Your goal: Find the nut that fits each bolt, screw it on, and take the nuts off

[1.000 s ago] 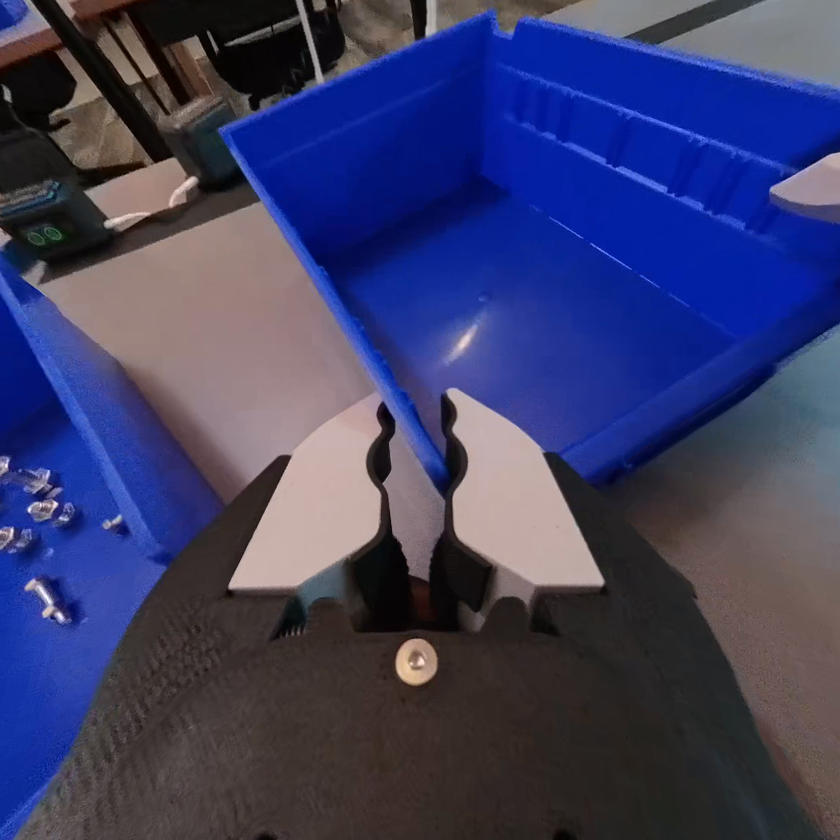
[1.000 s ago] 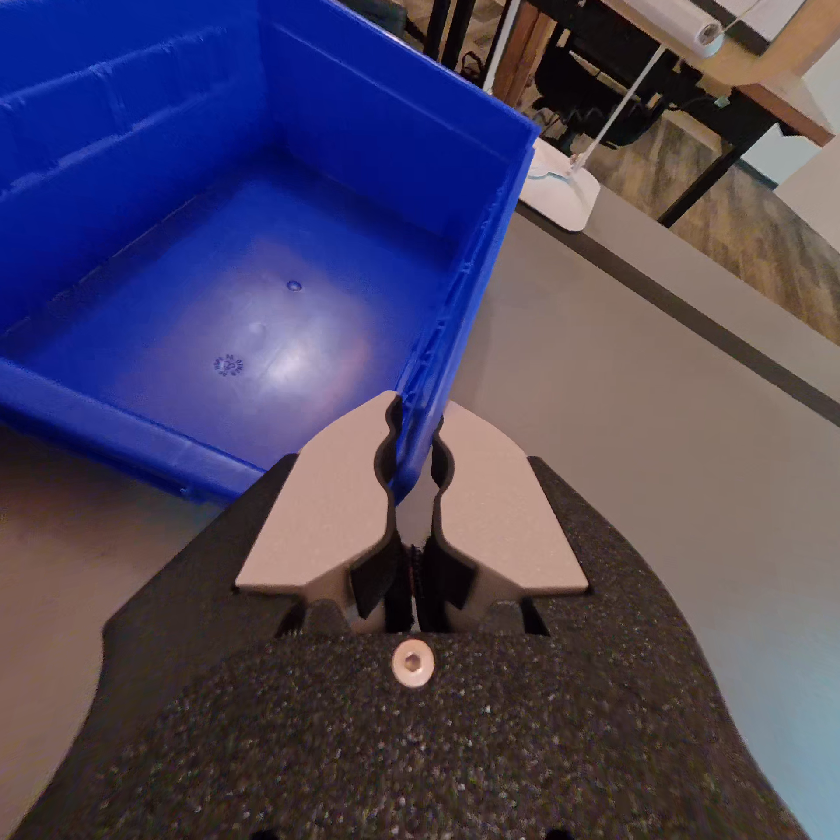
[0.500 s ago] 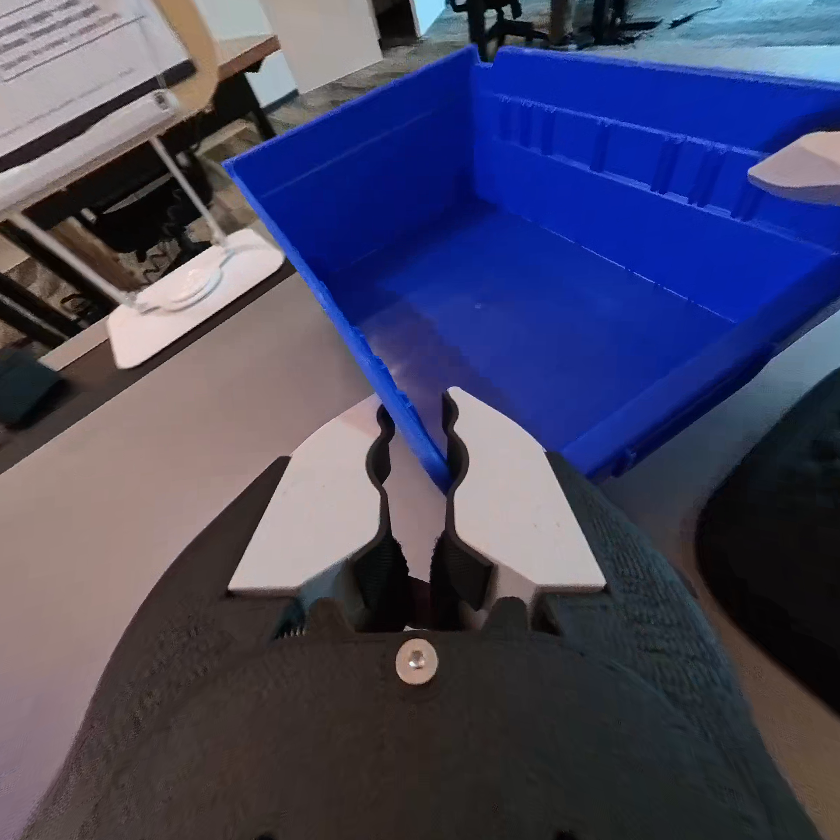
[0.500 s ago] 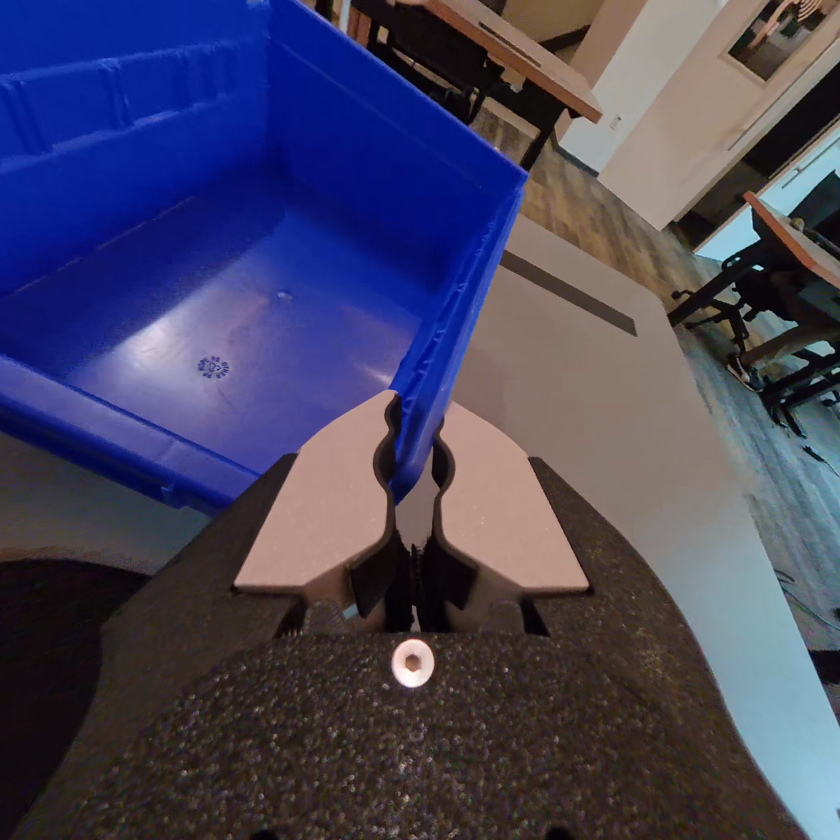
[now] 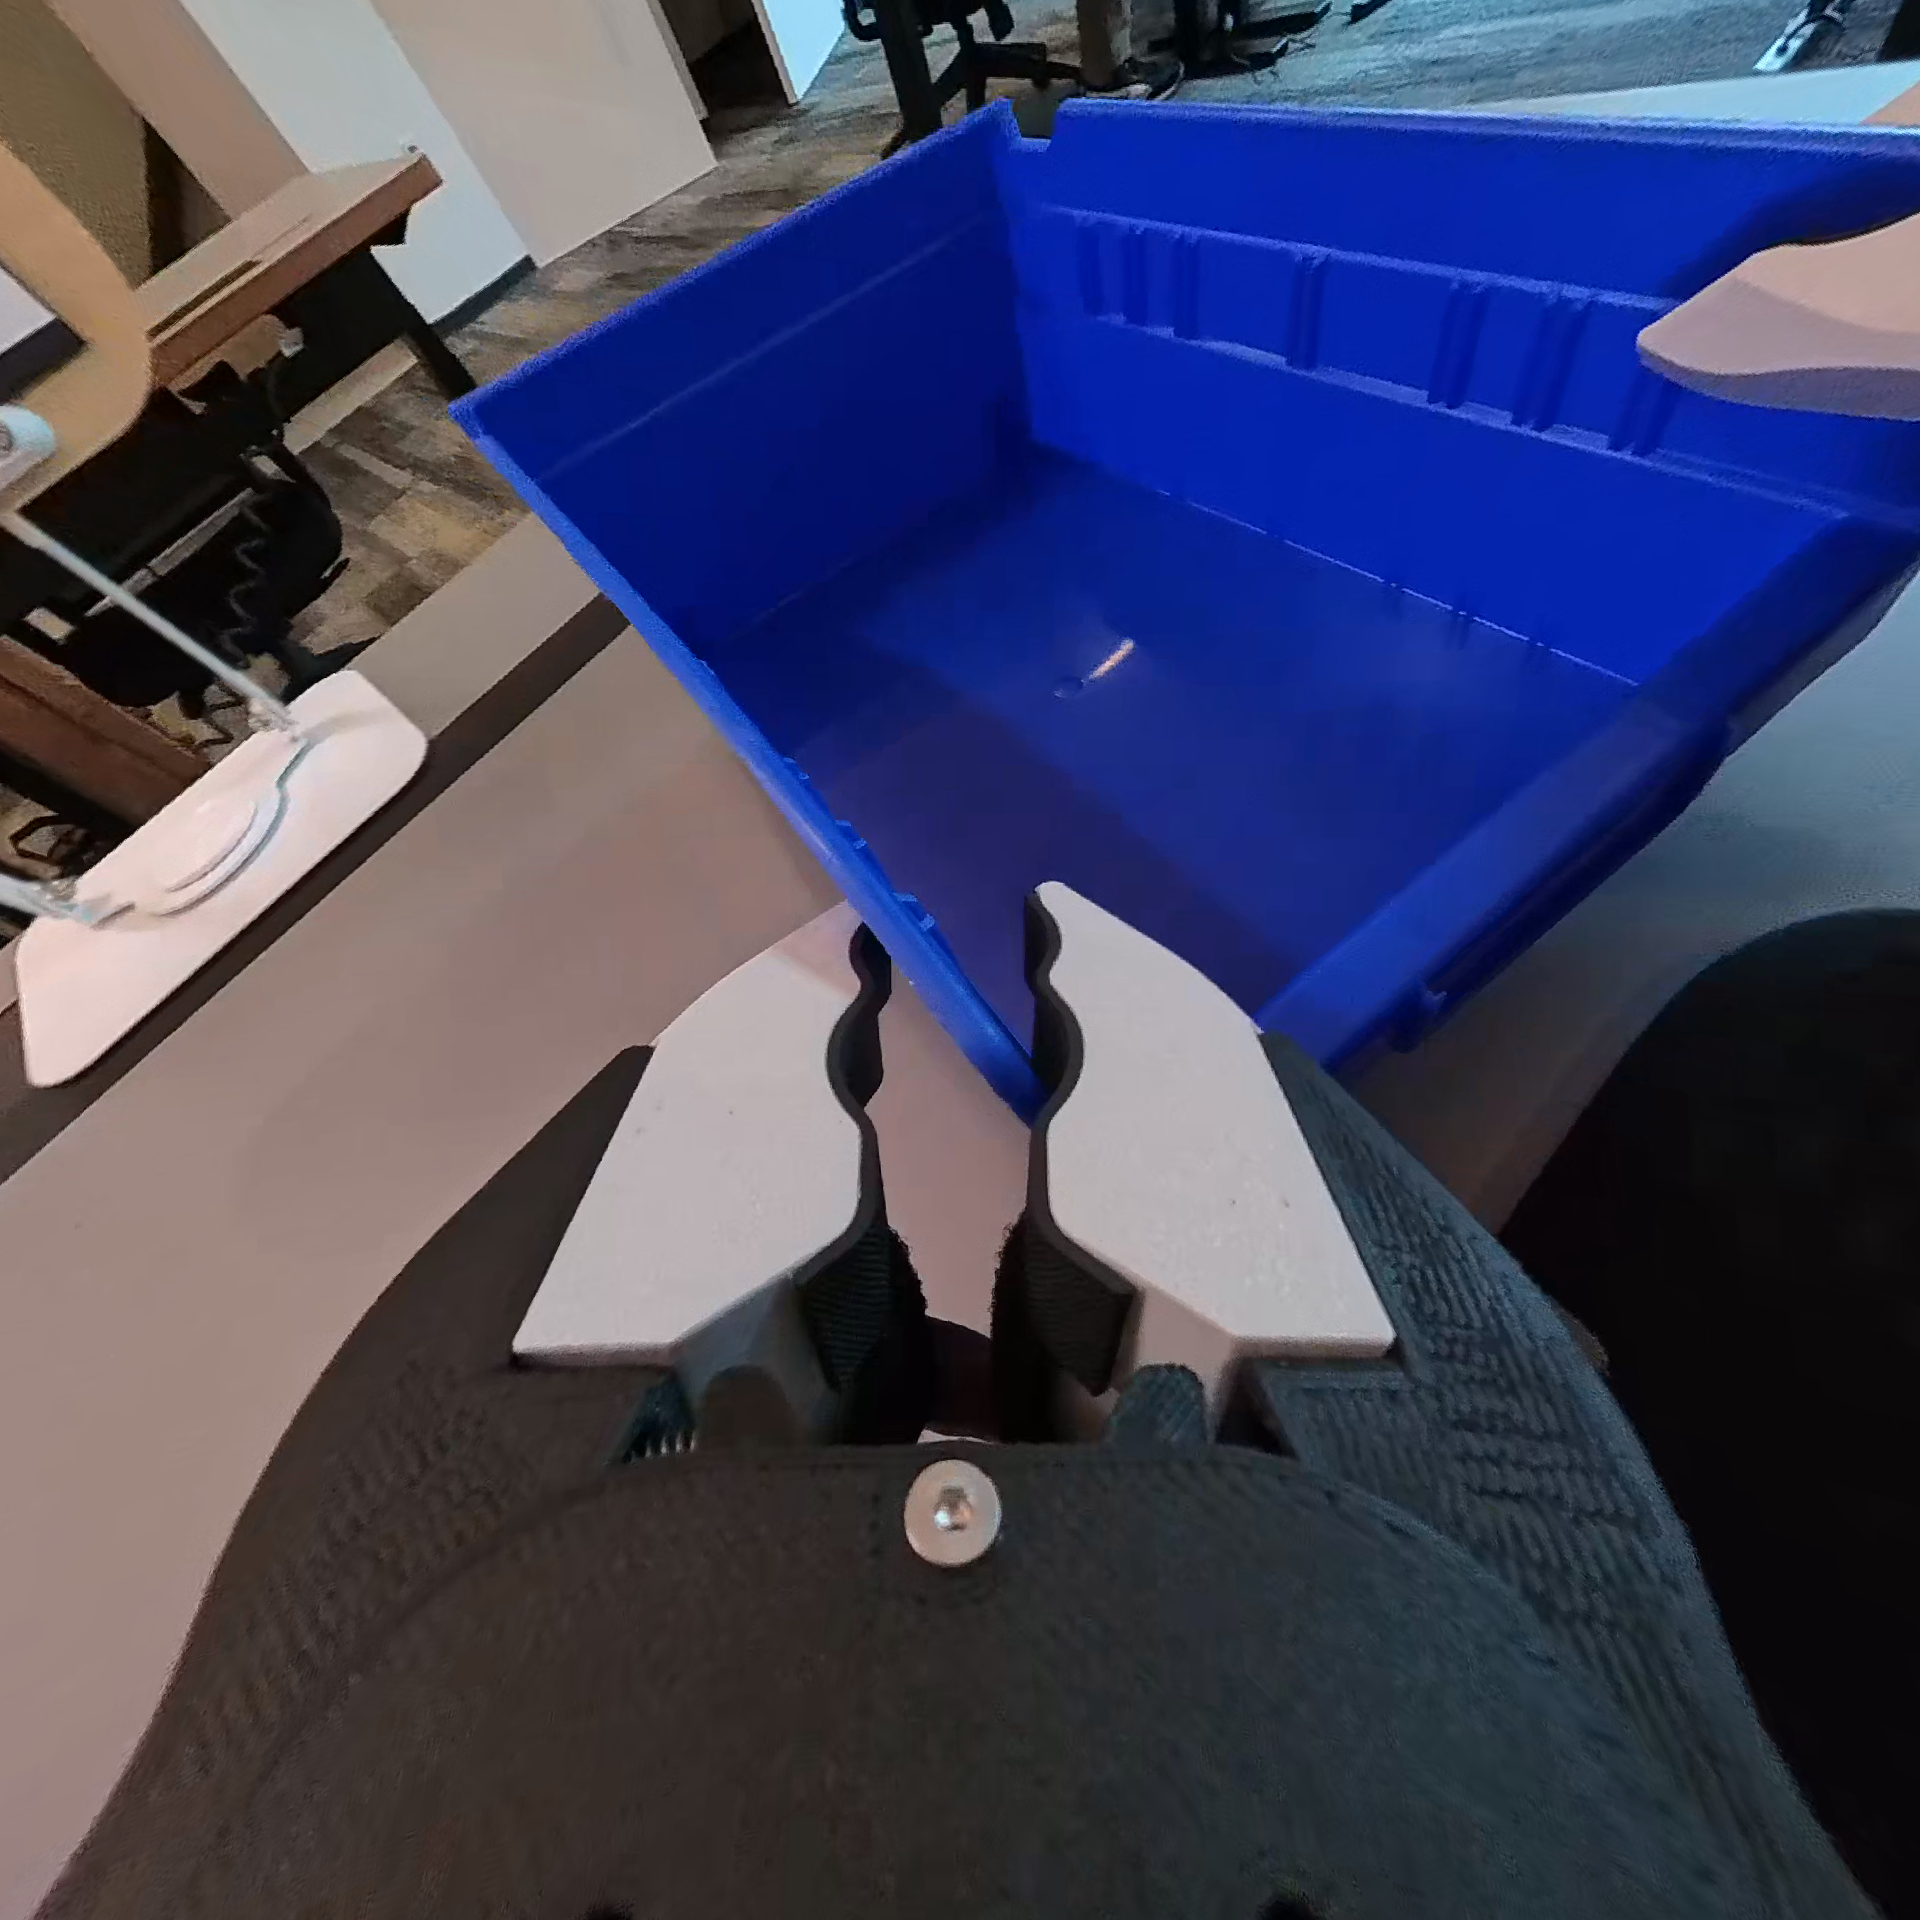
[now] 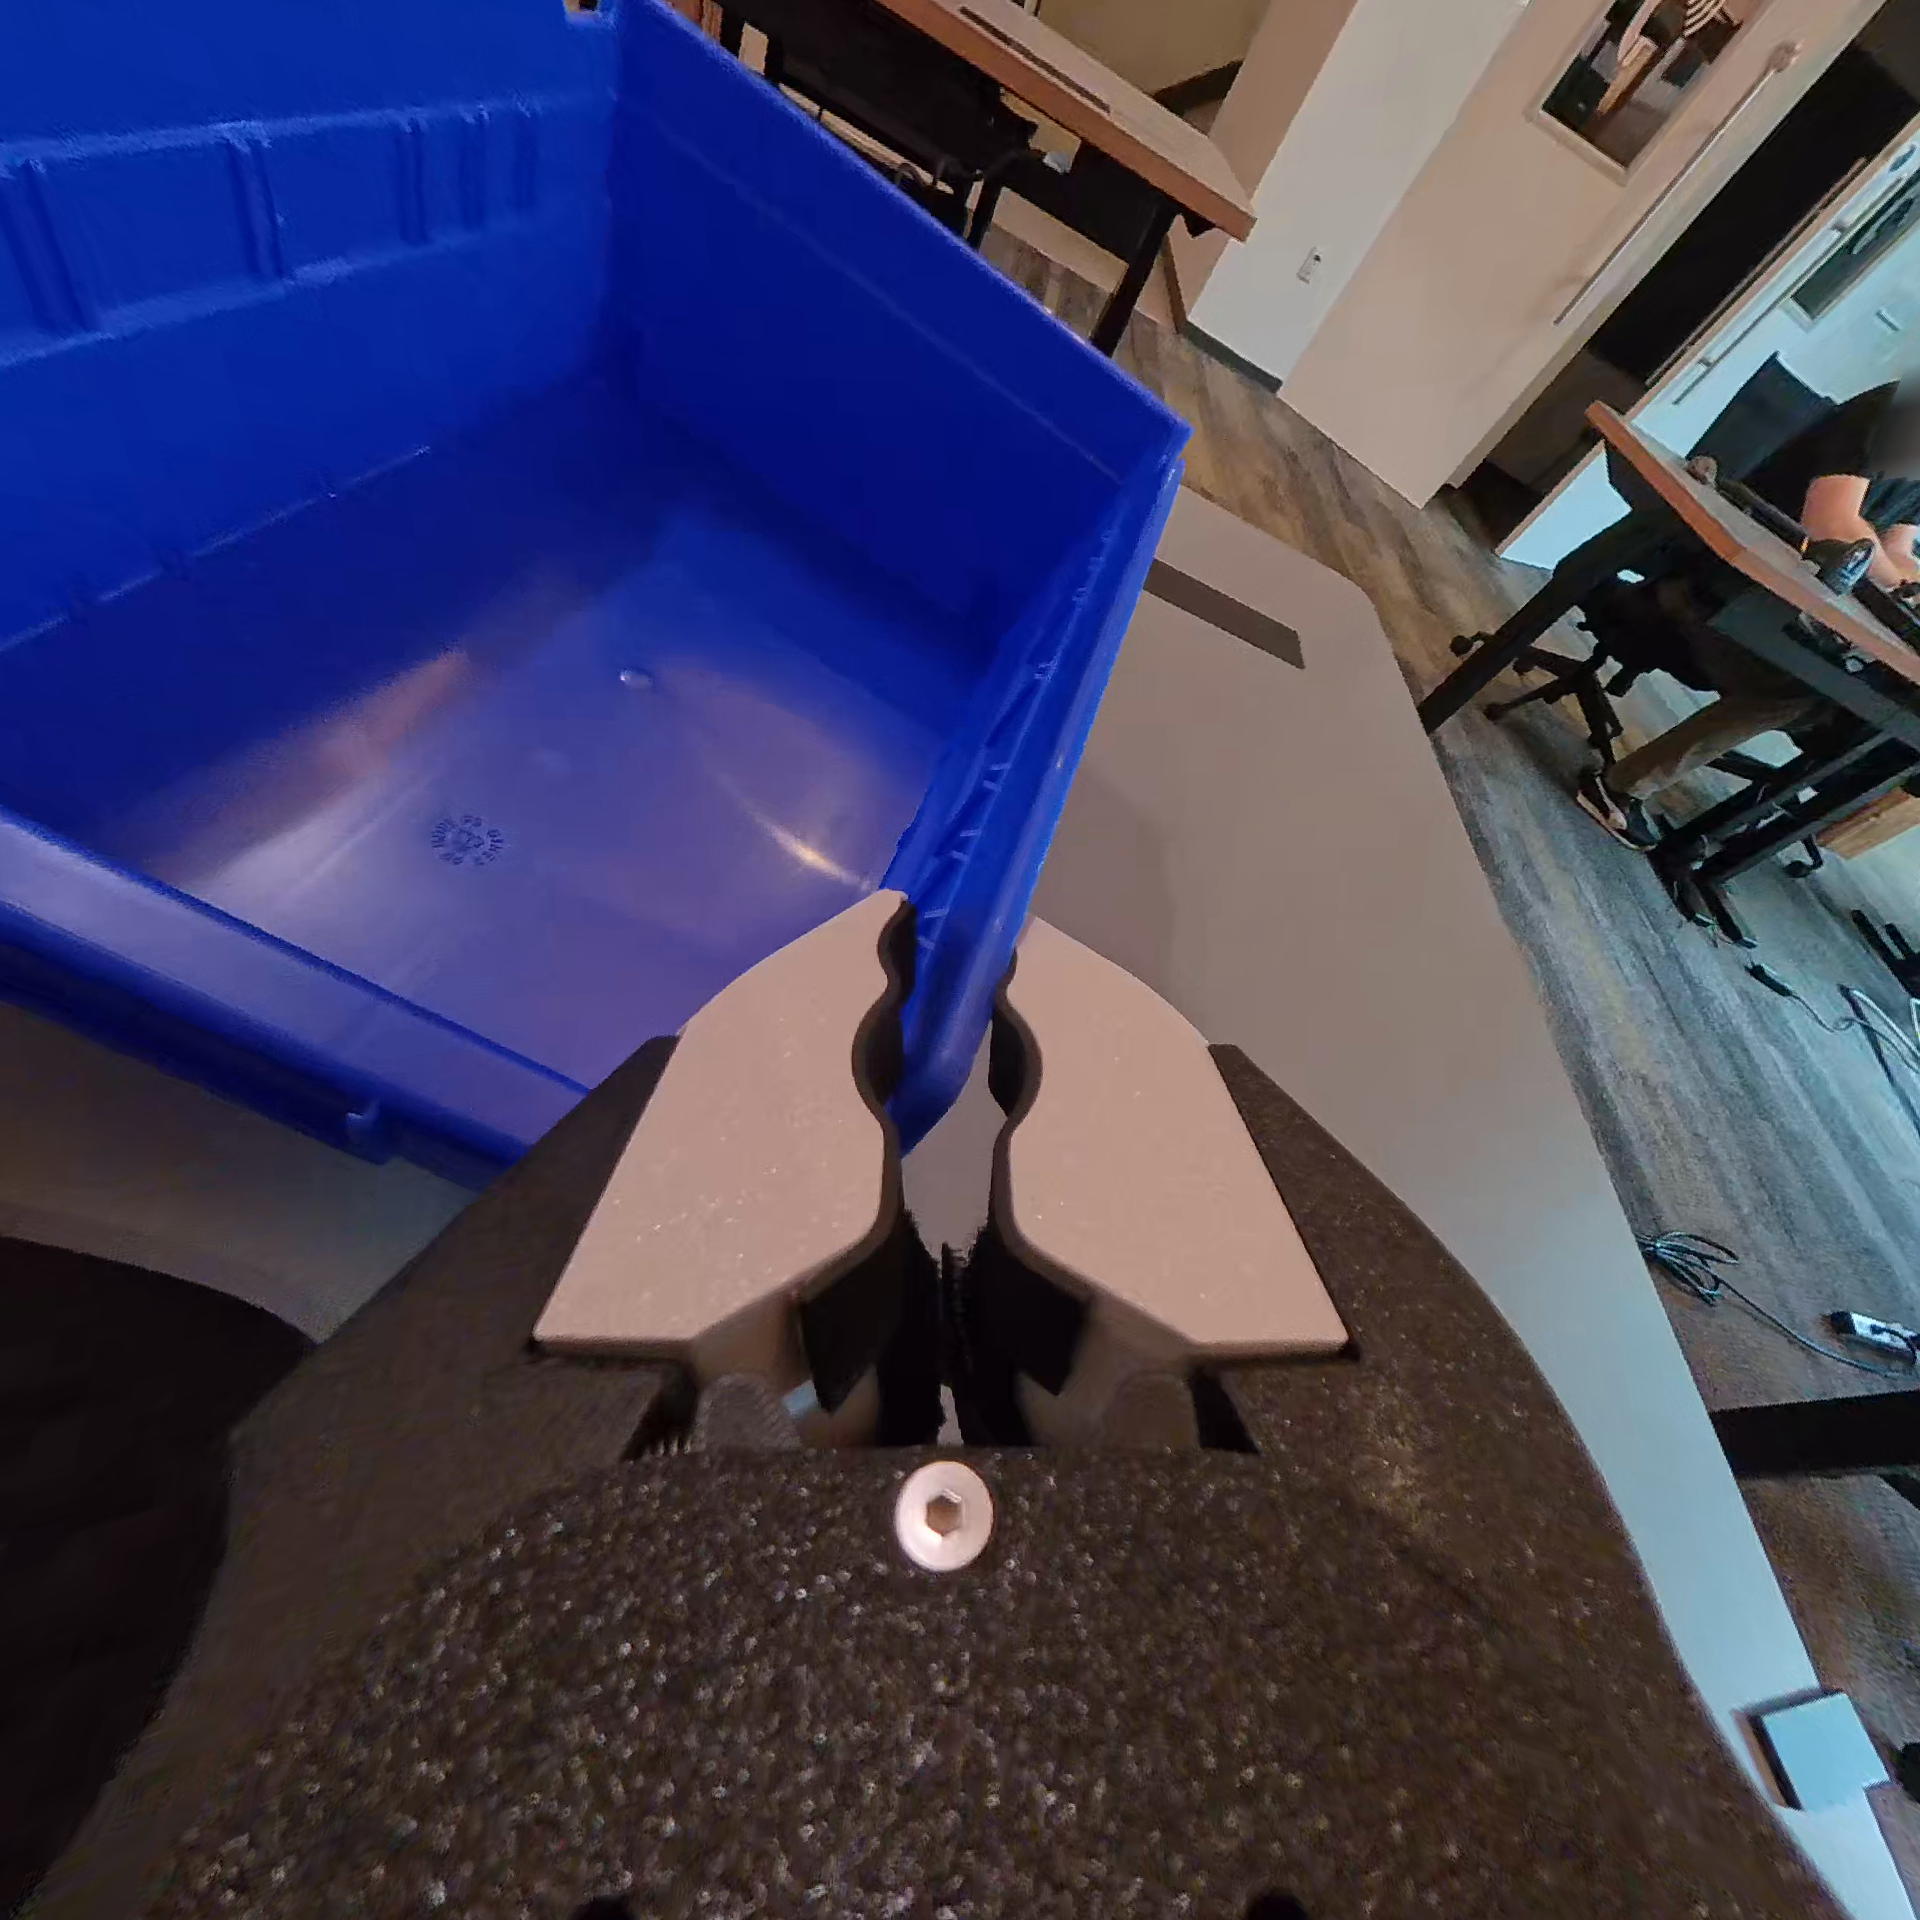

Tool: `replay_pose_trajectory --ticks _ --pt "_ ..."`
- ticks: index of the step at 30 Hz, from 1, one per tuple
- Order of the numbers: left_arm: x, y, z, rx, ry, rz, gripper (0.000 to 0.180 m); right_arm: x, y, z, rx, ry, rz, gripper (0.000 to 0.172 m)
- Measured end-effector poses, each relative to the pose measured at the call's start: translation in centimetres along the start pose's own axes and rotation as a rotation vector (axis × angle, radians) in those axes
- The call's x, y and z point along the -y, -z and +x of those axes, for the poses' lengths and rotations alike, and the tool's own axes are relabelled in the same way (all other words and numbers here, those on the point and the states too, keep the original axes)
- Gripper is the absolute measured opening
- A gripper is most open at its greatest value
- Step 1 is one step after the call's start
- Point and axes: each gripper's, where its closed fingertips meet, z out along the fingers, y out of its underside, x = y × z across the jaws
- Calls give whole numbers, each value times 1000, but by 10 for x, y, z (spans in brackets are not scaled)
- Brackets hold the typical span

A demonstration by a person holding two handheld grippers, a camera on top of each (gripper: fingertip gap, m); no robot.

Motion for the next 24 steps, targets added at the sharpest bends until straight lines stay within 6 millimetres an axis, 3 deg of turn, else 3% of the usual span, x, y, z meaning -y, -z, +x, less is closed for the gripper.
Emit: replay_pose_trajectory --ticks 5,11,13,17,20,22,24 --pt "5 -10 20 -68 7 6 30 -13 1 18 -10 -25 -4 11" --pt "3 -15 30 -100 17 7 32 -20 3 24 -16 -23 -4 11" --pt "-1 -16 38 -177 46 -1 40 -21 1 27 -13 -37 -4 11" --pt "4 0 41 -330 164 52 58 -23 0 37 19 -143 -15 18" --pt "10 41 6 -266 232 163 82 -18 11 54 -25 -225 6 68" --pt "3 83 -45 -77 257 259 88 -9 28 67 -106 -272 55 86" --pt "-19 133 -112 217 267 311 91 9 47 69 -170 -319 158 85"
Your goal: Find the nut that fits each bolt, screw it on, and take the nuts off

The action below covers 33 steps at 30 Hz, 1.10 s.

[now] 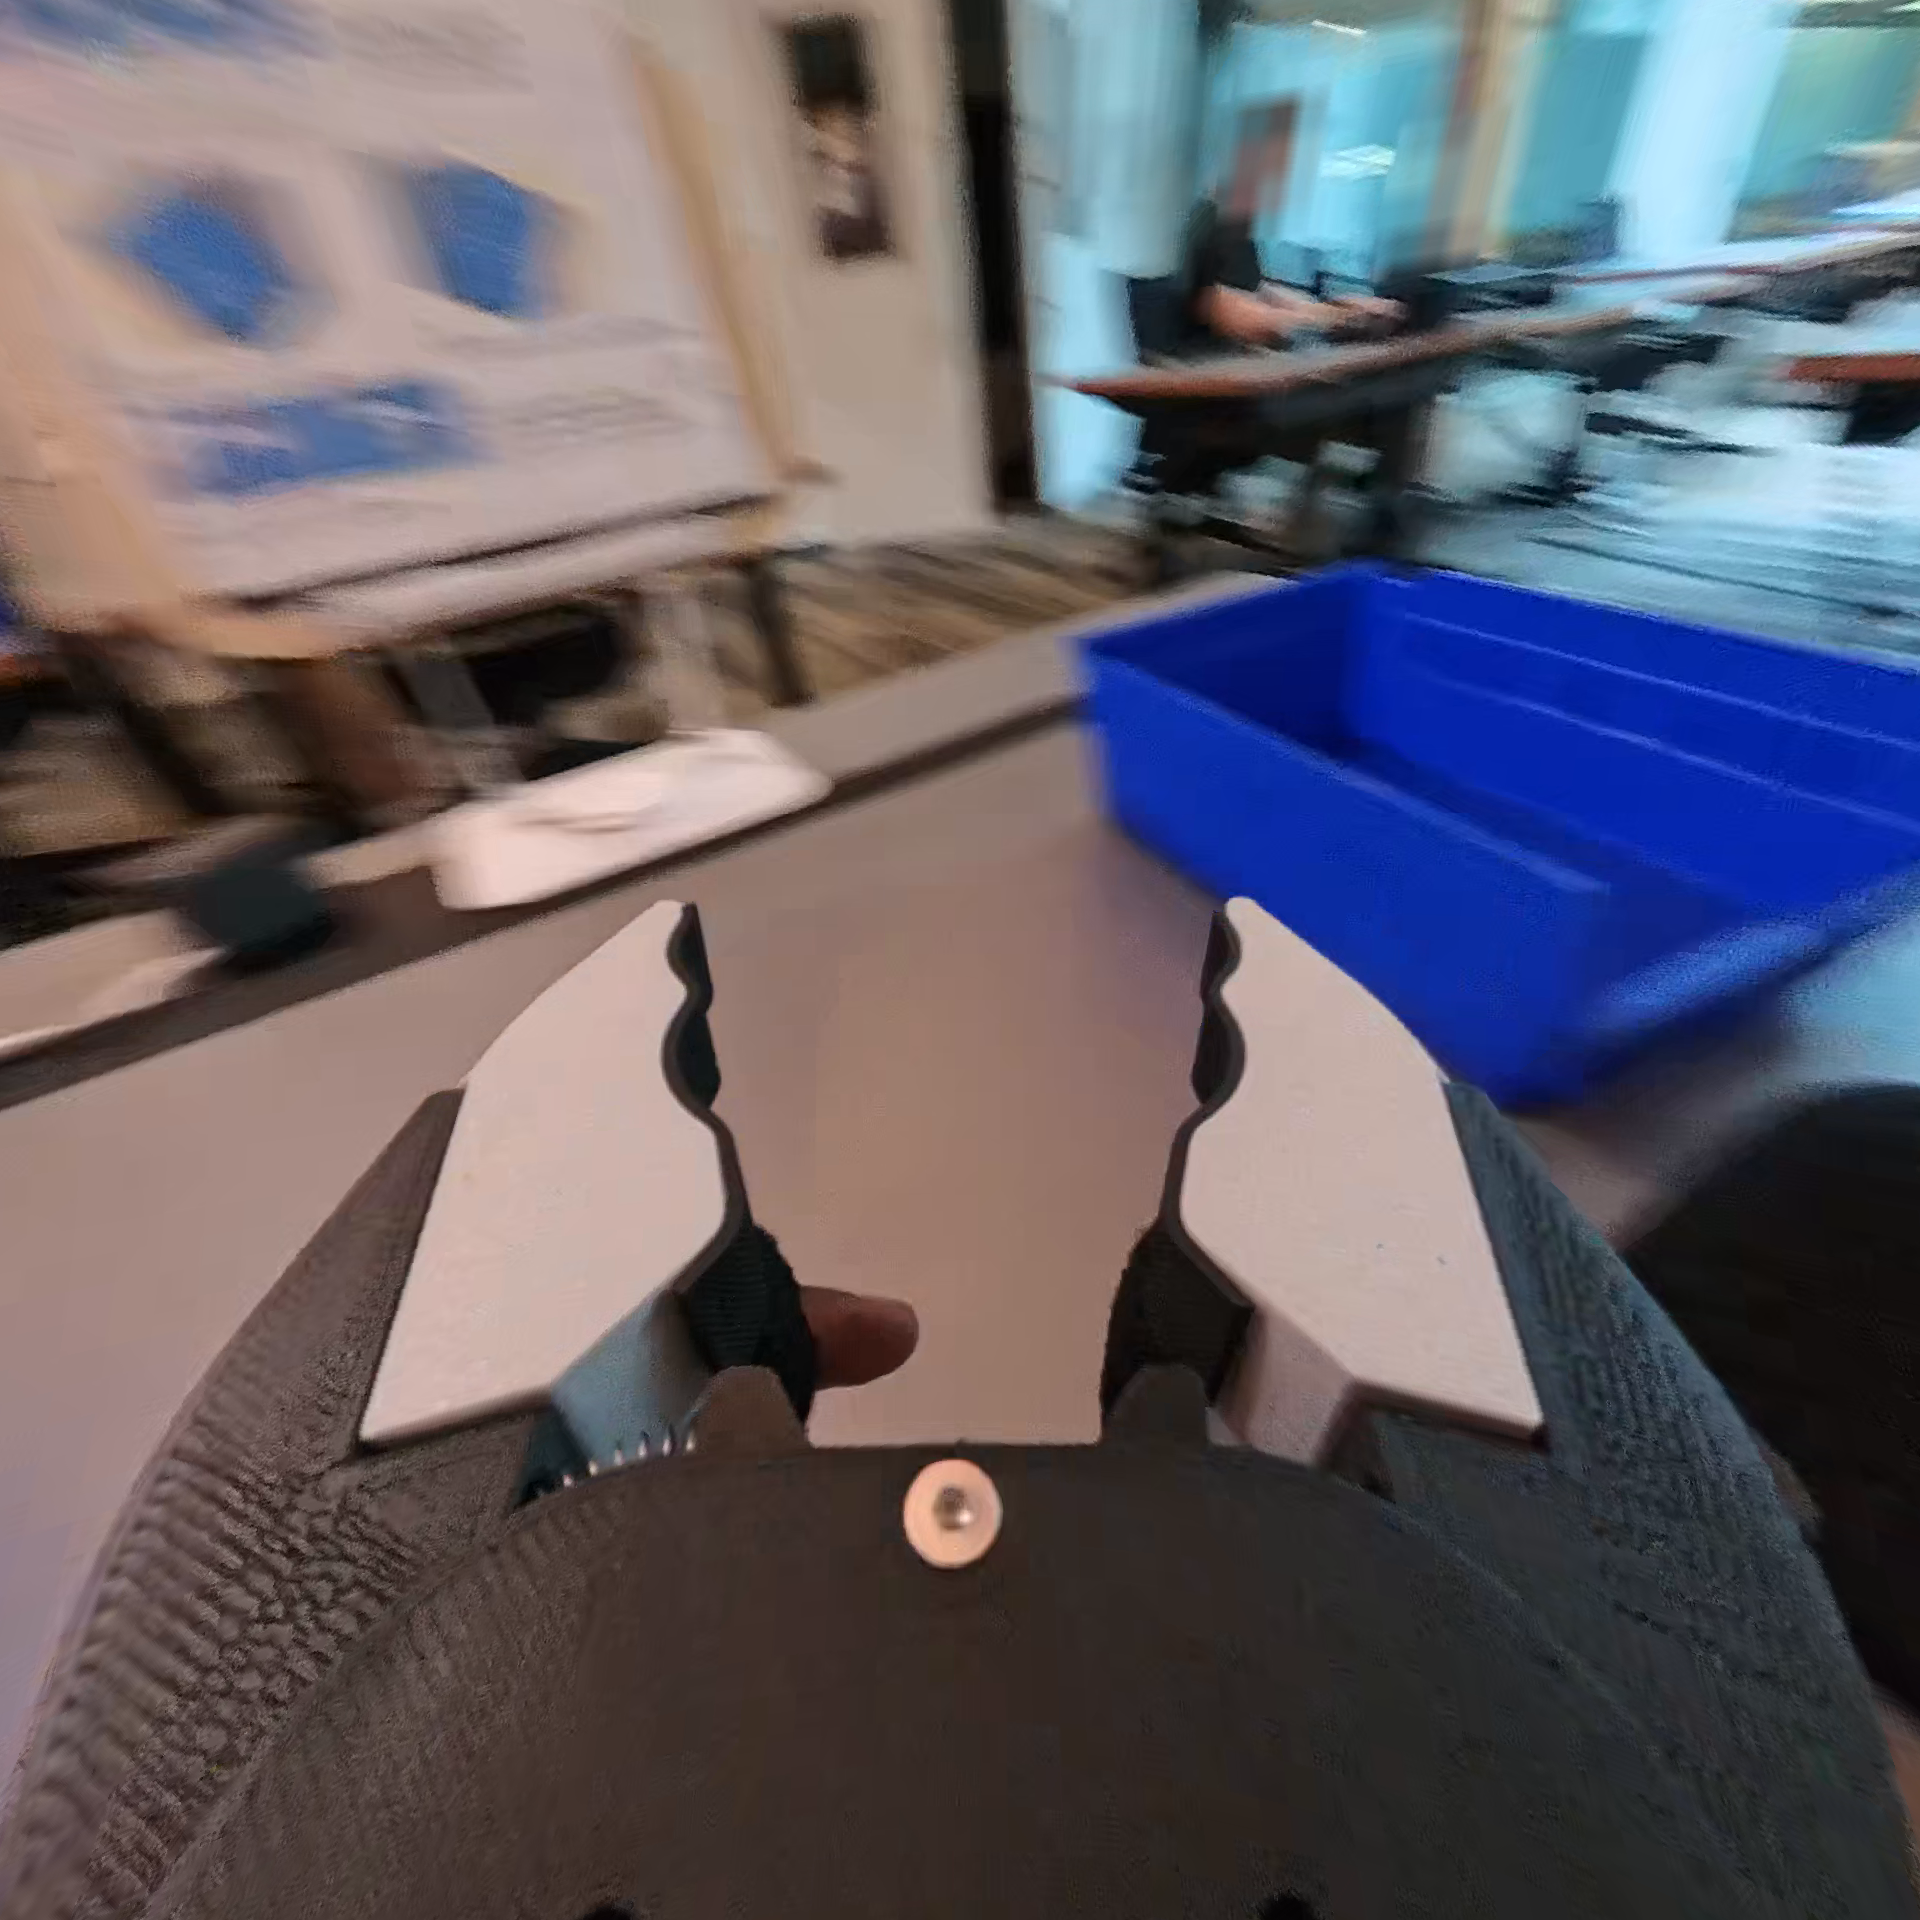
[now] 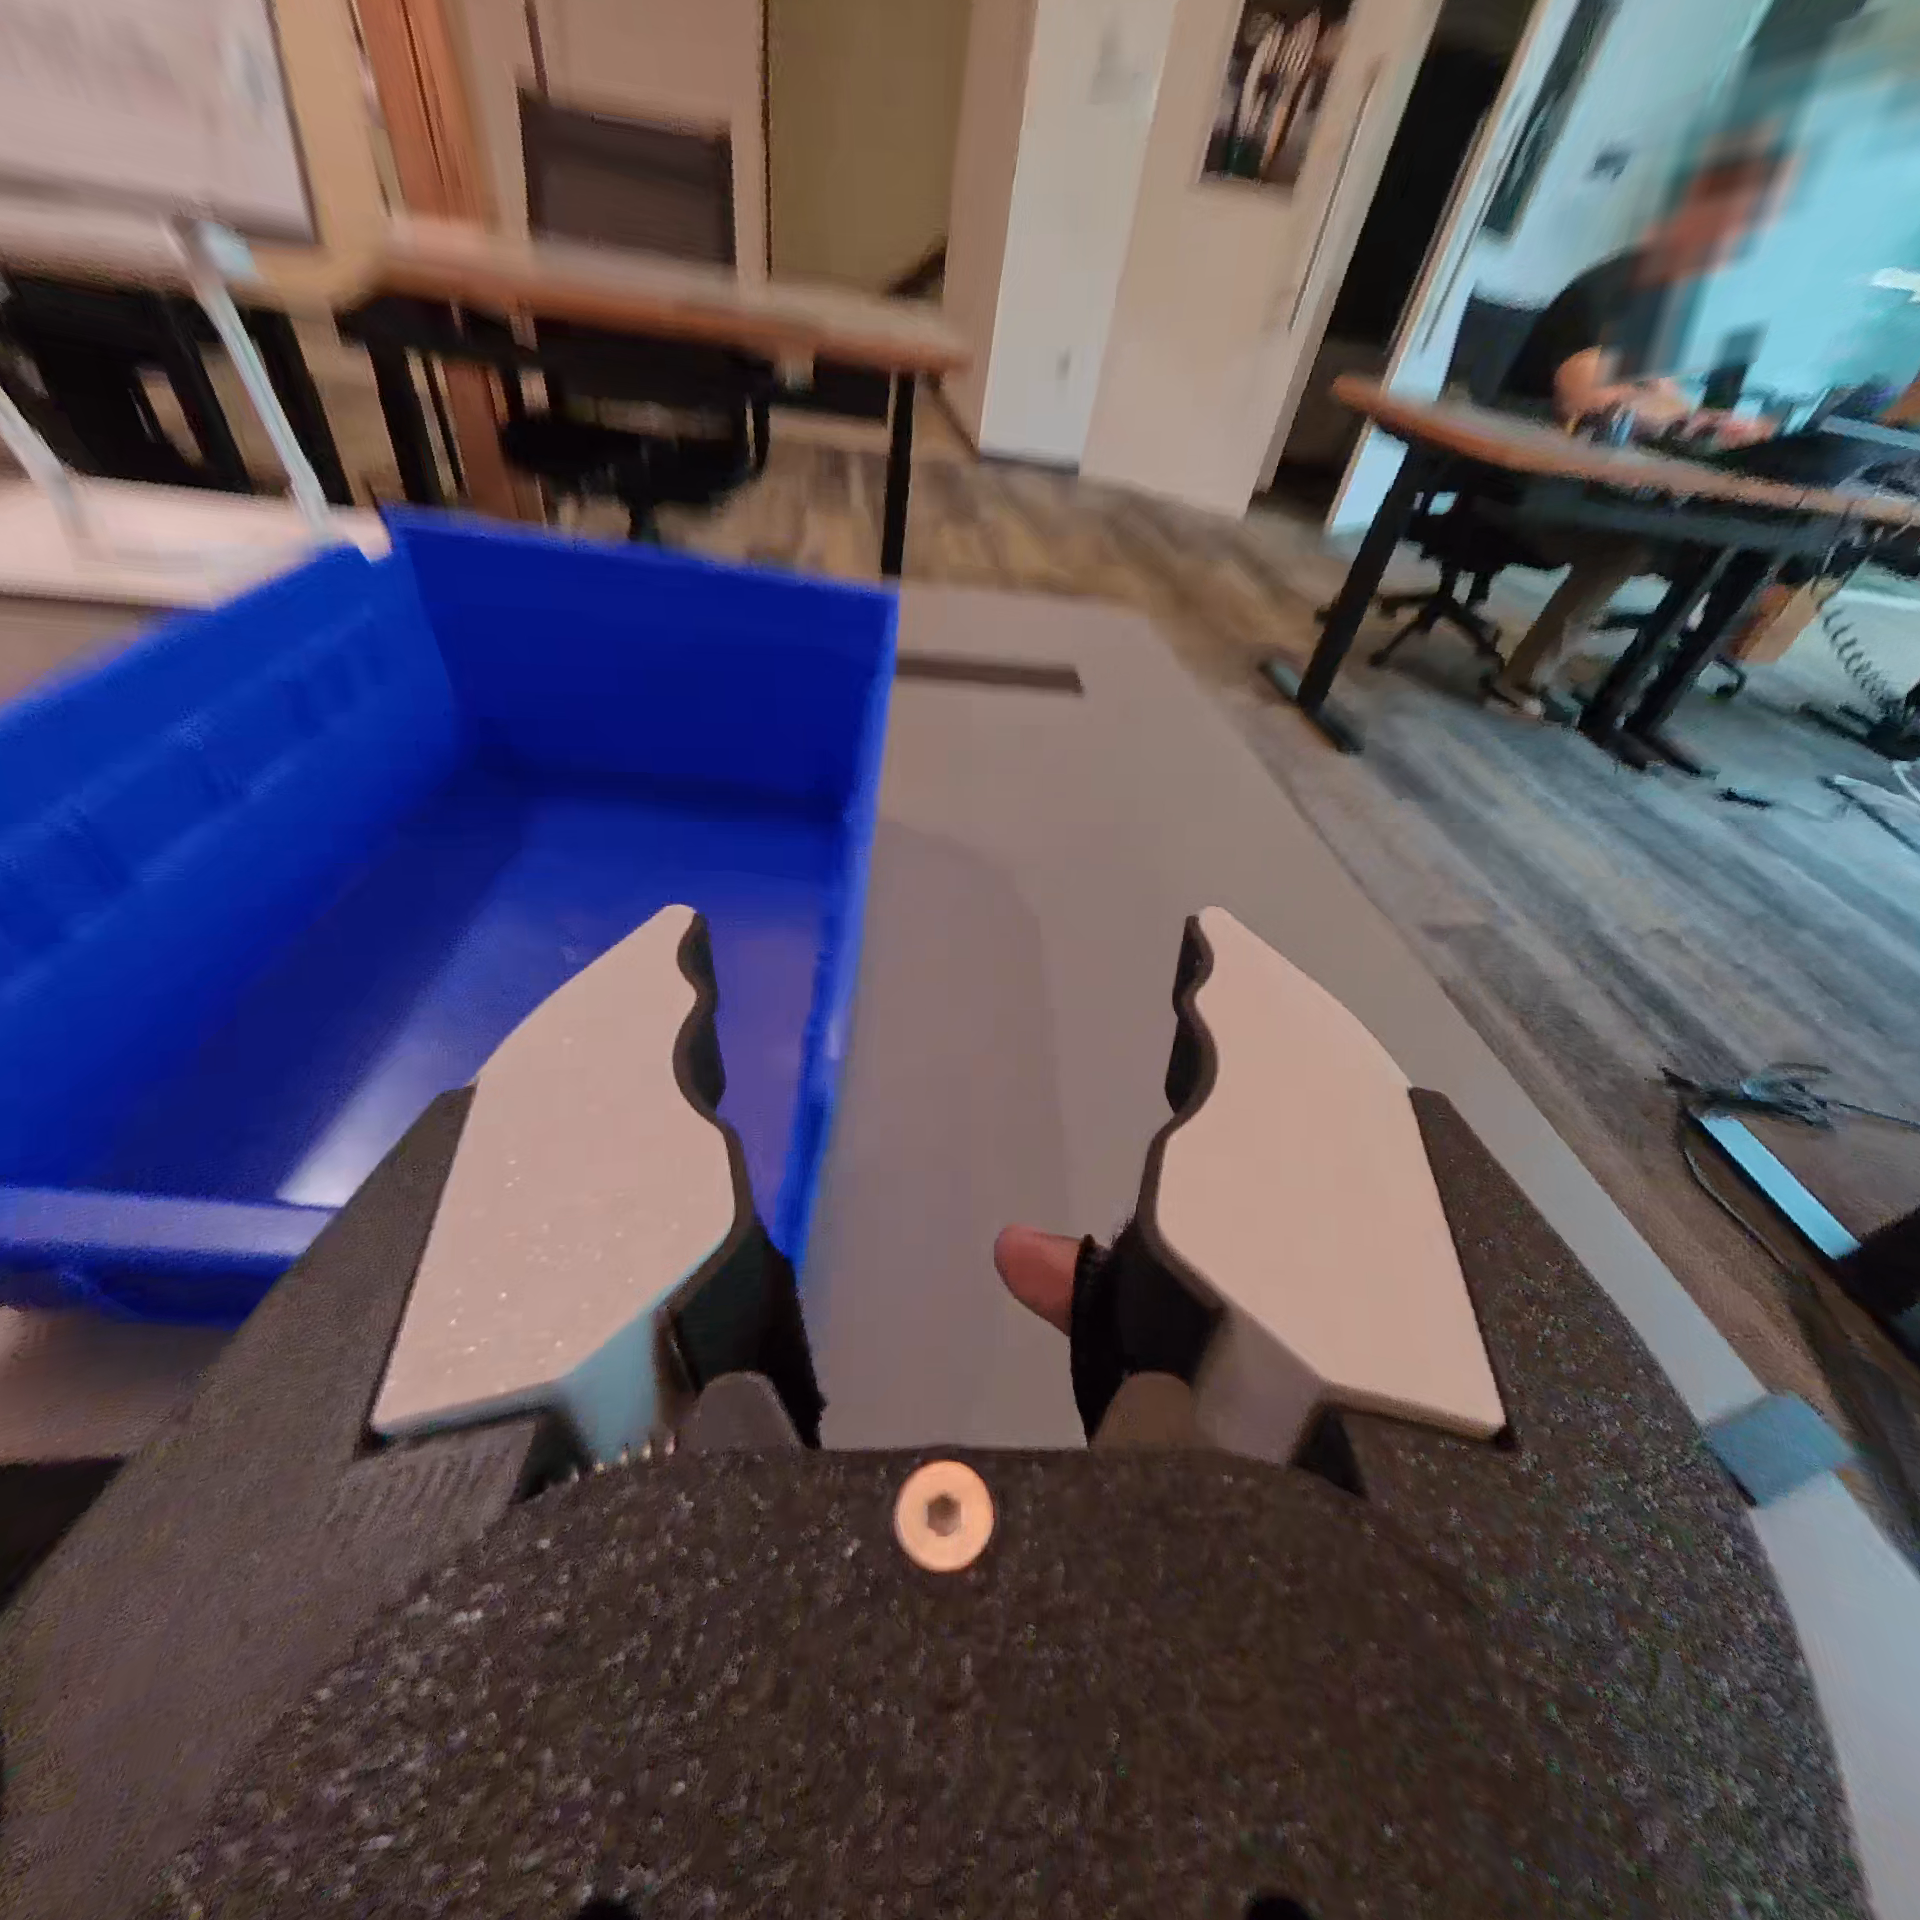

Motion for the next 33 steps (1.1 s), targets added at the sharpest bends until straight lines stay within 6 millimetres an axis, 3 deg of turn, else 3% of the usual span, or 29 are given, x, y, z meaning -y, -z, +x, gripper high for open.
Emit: replay_pose_trajectory --ticks 3,6,9,12,15,17,18,19,20,25,33 --pt "-3 68 -107 386 -36 37 90 23 16 -46 84 -55 153 78" --pt "-30 116 -168 566 -26 -42 80 24 11 -115 233 -3 130 77" --pt "-68 125 -182 540 62 -165 79 13 -2 -179 354 35 33 85" --pt "-91 117 -182 514 62 -229 78 -5 -16 -218 386 87 -86 80" --pt "-105 108 -189 509 23 -290 71 -27 -28 -225 319 225 -208 63" --pt "-115 103 -193 476 38 -346 55 -32 -28 -228 309 266 -234 38" --pt "-114 104 -198 497 19 -347 41 -33 -29 -224 283 291 -240 19" --pt "-113 105 -202 505 -21 -355 28 -34 -31 -215 217 329 -243 14" --pt "-113 105 -202 494 -30 -355 28 -35 -32 -205 162 375 -248 8" --pt "-112 106 -193 464 -48 -339 25 -39 -33 -181 128 320 -266 6" --pt "-108 109 -164 378 -142 -318 18 -42 -28 -161 52 315 -272 5"
